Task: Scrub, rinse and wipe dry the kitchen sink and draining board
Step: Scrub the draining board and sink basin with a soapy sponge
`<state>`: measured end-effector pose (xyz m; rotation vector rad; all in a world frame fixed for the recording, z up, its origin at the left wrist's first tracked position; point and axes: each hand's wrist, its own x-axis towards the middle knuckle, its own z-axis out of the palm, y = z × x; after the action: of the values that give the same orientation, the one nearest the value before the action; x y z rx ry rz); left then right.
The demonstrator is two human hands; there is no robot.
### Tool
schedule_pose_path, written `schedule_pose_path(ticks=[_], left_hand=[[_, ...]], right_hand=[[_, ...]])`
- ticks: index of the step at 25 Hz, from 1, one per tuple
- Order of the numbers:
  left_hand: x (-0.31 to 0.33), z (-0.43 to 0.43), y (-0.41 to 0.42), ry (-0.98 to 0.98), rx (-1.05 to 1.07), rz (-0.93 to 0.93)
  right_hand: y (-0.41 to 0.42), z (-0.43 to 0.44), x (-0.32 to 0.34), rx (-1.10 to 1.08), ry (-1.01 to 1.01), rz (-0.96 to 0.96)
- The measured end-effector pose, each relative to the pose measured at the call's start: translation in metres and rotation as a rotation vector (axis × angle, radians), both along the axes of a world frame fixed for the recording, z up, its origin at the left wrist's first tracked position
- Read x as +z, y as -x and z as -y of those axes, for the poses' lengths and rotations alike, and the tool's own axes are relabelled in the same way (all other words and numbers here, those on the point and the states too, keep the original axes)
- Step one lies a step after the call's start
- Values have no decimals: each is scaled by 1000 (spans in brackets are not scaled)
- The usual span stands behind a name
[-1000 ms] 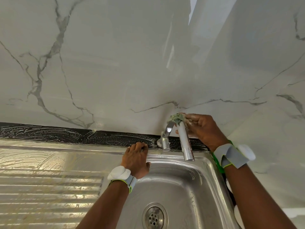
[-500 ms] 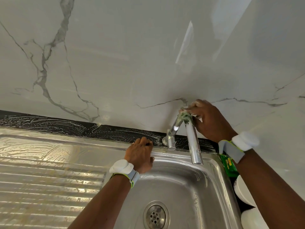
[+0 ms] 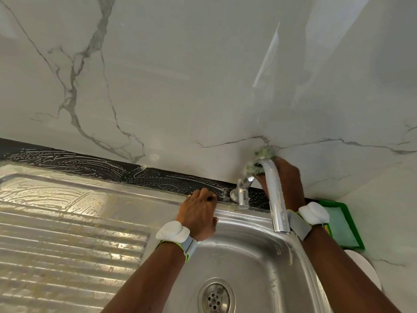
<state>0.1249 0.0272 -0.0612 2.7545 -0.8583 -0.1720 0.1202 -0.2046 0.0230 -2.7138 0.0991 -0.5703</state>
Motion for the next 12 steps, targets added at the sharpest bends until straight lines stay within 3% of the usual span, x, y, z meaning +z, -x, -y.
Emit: schedule_pose_path(ticks=[2, 4, 7, 9, 12], left_hand=[[0, 1, -1, 7, -2, 5], [-1, 1, -1, -1, -2, 16], [-3, -1, 0, 8, -9, 36], [-5, 0, 0, 5, -14, 44], [-4, 1, 1, 9, -16, 59]], right_hand=[[5, -9, 11, 73, -14, 210], [7, -11, 14, 161, -80, 252], [17, -8, 24, 208, 103, 262], [16, -5, 34, 314, 150, 239], [-10, 6, 24, 382, -61, 7]])
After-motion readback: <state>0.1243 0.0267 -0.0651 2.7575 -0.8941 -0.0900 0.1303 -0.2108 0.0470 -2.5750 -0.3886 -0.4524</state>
